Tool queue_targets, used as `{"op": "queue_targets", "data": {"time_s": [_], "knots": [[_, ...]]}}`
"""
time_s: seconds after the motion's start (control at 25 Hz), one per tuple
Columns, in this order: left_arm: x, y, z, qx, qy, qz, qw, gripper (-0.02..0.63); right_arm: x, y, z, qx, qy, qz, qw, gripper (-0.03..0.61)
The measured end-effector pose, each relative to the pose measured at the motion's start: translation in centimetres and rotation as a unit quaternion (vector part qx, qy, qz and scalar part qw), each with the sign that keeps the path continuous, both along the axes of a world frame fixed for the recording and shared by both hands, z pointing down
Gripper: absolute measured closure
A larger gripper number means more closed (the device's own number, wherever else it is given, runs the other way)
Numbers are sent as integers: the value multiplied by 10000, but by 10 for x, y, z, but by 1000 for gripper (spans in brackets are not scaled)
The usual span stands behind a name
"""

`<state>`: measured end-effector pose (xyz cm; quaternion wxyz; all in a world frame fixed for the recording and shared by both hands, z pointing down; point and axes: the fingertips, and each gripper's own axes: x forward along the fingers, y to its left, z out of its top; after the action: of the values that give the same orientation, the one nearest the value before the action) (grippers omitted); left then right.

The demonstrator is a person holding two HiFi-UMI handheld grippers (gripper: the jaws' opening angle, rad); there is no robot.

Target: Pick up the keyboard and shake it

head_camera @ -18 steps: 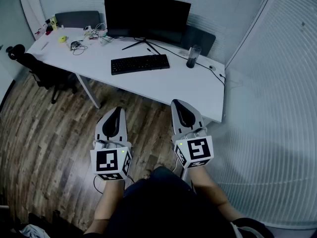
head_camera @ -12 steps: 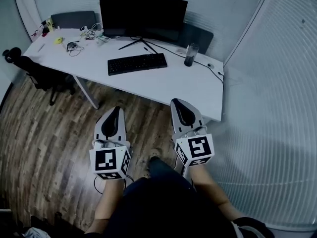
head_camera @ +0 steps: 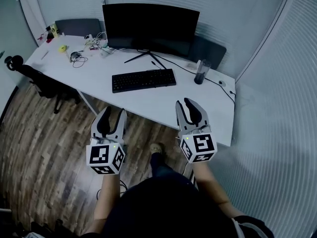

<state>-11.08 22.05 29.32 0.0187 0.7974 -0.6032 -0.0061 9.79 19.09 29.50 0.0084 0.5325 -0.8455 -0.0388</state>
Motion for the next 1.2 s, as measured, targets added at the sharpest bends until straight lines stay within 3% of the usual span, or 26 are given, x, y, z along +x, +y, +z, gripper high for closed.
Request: {"op": "queue_targets", "data": {"time_s": [0.32, 0.6, 0.88, 1.2], "knots": [[-19, -151, 15, -208, 143, -247, 9994, 402, 6, -165, 26, -363, 172, -104, 9991, 442], [-30, -233, 39, -436, 135, -491, 9978, 402, 7, -269, 60, -789, 236, -298, 9962, 419], [-46, -273, 79, -870, 87, -725, 9935, 402, 10, -319, 101, -1217, 326, -305, 9916, 411], [-65, -307, 126, -1395, 109, -686, 9878, 402, 8, -345, 143, -1709, 567, -165, 9835, 407]]}}
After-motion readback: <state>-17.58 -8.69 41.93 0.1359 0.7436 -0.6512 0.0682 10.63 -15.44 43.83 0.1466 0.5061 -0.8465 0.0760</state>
